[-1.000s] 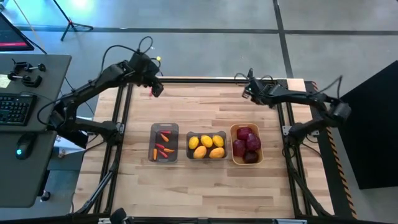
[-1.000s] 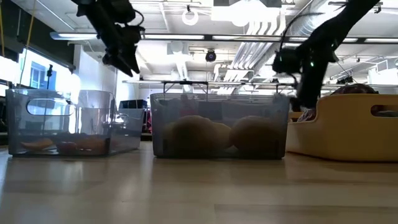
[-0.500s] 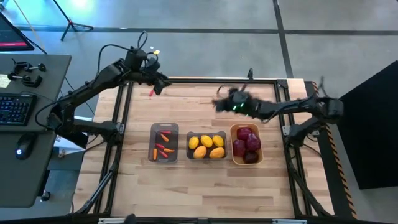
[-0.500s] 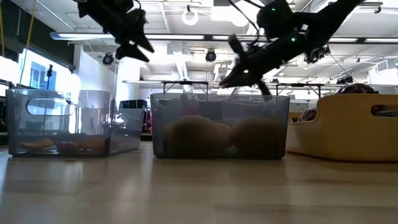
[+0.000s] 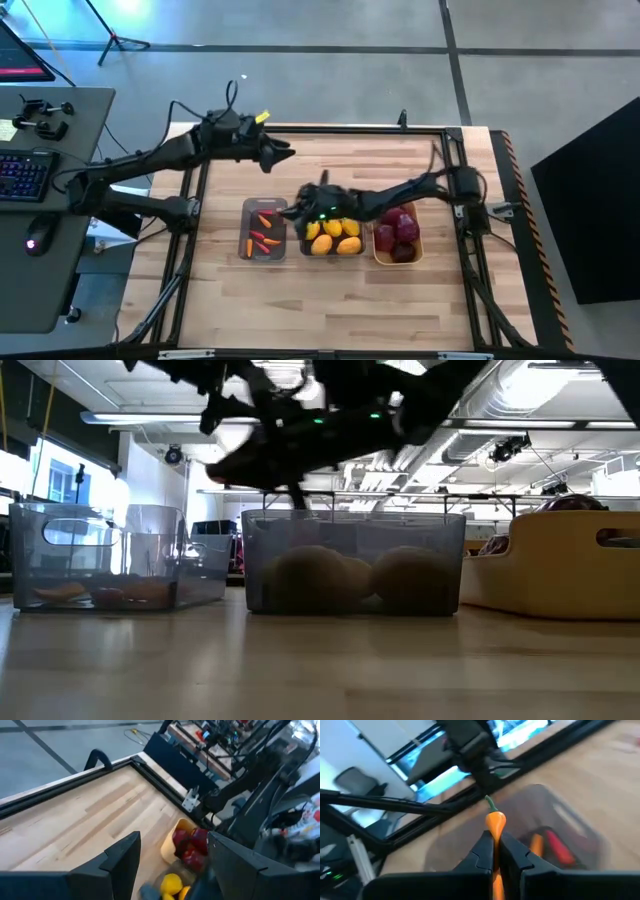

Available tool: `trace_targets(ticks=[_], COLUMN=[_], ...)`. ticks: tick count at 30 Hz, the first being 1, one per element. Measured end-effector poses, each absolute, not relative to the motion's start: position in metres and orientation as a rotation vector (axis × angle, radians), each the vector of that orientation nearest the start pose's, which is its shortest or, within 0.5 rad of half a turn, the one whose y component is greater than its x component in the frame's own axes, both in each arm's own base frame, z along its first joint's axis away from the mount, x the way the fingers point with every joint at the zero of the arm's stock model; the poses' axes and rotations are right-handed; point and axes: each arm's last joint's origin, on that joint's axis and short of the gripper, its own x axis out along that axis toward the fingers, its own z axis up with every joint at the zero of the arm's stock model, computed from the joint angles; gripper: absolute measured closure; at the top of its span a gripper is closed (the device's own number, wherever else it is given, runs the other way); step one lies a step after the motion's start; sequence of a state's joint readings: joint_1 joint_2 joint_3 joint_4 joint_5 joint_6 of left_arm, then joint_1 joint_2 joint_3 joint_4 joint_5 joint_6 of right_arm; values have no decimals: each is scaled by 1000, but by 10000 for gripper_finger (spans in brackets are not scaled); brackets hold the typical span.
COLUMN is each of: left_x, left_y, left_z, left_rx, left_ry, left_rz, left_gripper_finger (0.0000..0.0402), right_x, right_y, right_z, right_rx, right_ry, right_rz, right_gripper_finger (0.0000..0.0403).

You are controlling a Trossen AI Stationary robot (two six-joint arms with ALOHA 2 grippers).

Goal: Sort produce into baskets
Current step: Put the yellow chili pepper into the left black bin, then put the orange chili pepper into the left black bin

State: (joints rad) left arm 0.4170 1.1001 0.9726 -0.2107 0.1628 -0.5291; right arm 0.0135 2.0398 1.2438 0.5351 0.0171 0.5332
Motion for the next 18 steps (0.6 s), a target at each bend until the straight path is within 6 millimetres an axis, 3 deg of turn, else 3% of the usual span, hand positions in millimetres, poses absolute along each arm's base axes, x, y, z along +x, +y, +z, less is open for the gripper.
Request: trace_targets(ticks=[5, 10, 18], left_x=[215, 201, 178], left_y=[81, 77, 72], left_z=[346, 358, 365], left_rx=[-629, -616, -558], left_ry=[189, 116, 105], left_rz=[377, 422, 525], left_gripper_finger=[185, 185, 185], right_x=[483, 501, 507], right_y=[10, 4, -23], right_z=[176, 176, 195], right_rx=[528, 458, 410], right_ry=[314, 455, 533], right_rz=[-30, -64, -42], right_gripper_finger=[402, 392, 258])
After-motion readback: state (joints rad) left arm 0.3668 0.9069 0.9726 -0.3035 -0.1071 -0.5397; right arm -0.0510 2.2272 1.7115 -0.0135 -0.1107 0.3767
